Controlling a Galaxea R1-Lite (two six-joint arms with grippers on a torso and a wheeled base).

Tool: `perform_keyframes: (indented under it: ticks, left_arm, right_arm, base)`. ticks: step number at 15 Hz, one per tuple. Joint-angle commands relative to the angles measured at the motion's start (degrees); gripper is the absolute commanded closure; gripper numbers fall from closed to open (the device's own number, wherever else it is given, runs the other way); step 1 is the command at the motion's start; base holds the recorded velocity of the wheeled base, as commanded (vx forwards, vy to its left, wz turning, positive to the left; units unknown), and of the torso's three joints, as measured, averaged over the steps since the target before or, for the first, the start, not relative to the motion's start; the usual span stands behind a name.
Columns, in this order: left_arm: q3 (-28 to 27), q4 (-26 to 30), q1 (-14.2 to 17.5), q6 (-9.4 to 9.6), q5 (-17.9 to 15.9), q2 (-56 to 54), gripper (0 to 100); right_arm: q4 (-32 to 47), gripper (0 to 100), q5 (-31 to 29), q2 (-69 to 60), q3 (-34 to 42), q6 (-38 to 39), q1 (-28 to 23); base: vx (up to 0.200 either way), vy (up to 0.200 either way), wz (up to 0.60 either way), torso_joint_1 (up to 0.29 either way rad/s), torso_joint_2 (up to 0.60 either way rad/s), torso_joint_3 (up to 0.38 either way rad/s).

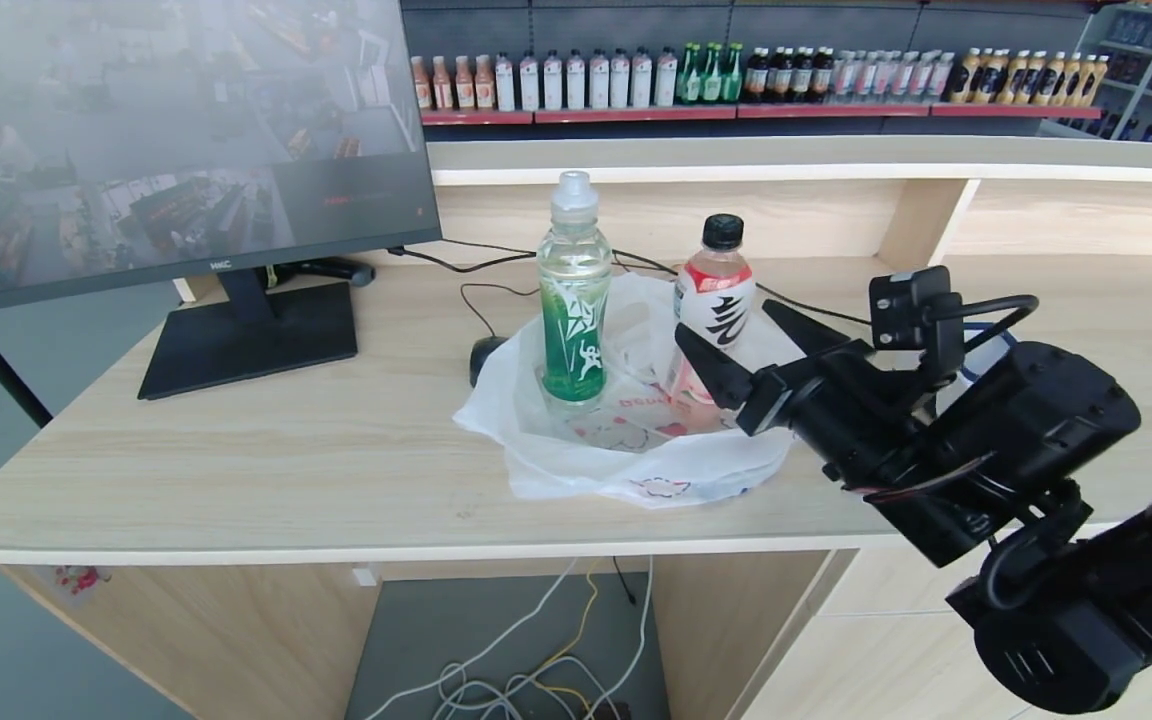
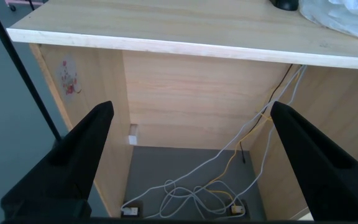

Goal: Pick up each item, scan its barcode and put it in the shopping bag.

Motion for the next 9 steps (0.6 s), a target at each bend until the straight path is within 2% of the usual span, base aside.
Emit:
perform_keyframes:
  ticks: [1, 9]
  left_arm:
    - [0.00, 0.00, 0.04, -0.01, 0.00, 0.08, 0]
    - [0.00, 0.00, 0.04, -0.01, 0.00, 0.08, 0]
  right_arm:
    - [-0.06, 0, 0.02, -6.14, 5.29, -0.12, 1.35]
    - [-0.06, 0, 0.02, -12.73, 8.71, -0.21, 1.26]
  base:
    - [0.000, 0.000, 0.00, 0.000, 0.00, 0.000]
    - [0.000, 0.000, 0.00, 0.000, 0.00, 0.000]
